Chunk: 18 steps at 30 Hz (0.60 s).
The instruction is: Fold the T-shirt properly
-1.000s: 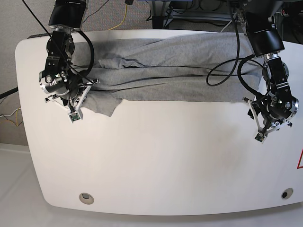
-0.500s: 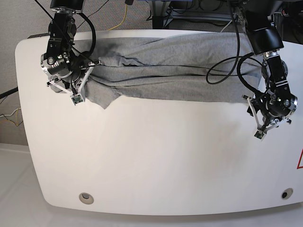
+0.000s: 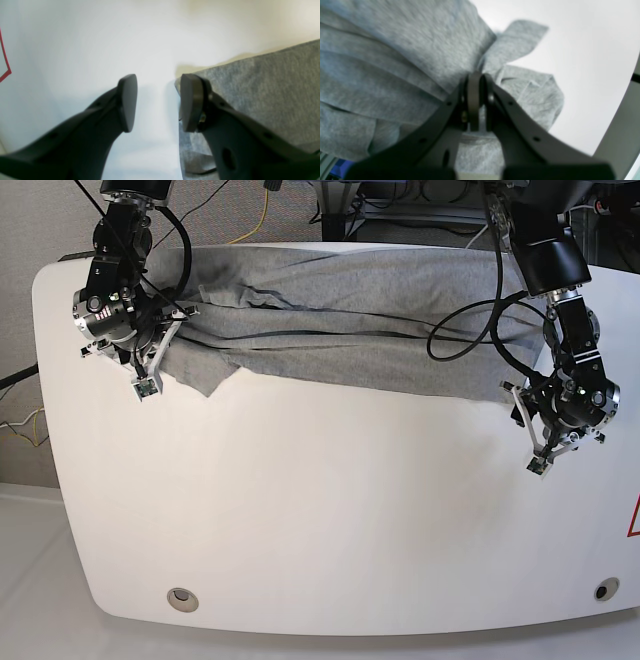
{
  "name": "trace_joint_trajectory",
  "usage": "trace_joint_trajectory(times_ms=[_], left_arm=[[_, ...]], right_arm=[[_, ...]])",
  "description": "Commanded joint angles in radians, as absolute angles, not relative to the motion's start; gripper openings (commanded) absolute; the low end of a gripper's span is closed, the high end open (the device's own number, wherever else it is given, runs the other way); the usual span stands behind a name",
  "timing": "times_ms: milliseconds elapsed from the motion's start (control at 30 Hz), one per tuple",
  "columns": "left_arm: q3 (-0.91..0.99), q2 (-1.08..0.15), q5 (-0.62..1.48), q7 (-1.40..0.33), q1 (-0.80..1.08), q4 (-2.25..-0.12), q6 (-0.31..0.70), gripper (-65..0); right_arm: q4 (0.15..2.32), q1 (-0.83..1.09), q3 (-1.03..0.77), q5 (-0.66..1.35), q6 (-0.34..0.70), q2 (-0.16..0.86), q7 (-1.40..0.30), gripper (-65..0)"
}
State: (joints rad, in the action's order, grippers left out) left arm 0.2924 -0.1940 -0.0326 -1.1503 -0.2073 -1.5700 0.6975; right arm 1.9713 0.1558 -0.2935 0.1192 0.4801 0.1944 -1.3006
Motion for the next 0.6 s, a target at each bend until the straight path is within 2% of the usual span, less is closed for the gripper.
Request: trace_joint_trajectory(times_ms=[0, 567], left_arm=[[0.295, -0.205, -0.035, -1.136, -0.219, -1.584, 0.698, -38.0], [0.3, -0.203, -0.035, -1.136, -0.214, -1.584, 0.698, -38.0]], right_arm=[[1.994, 0.151, -0.294, 0.12, 0.484, 0.206, -1.308, -63.7], [2.0, 0.171, -0.289, 0.122, 0.484, 0.199, -1.308, -63.7]])
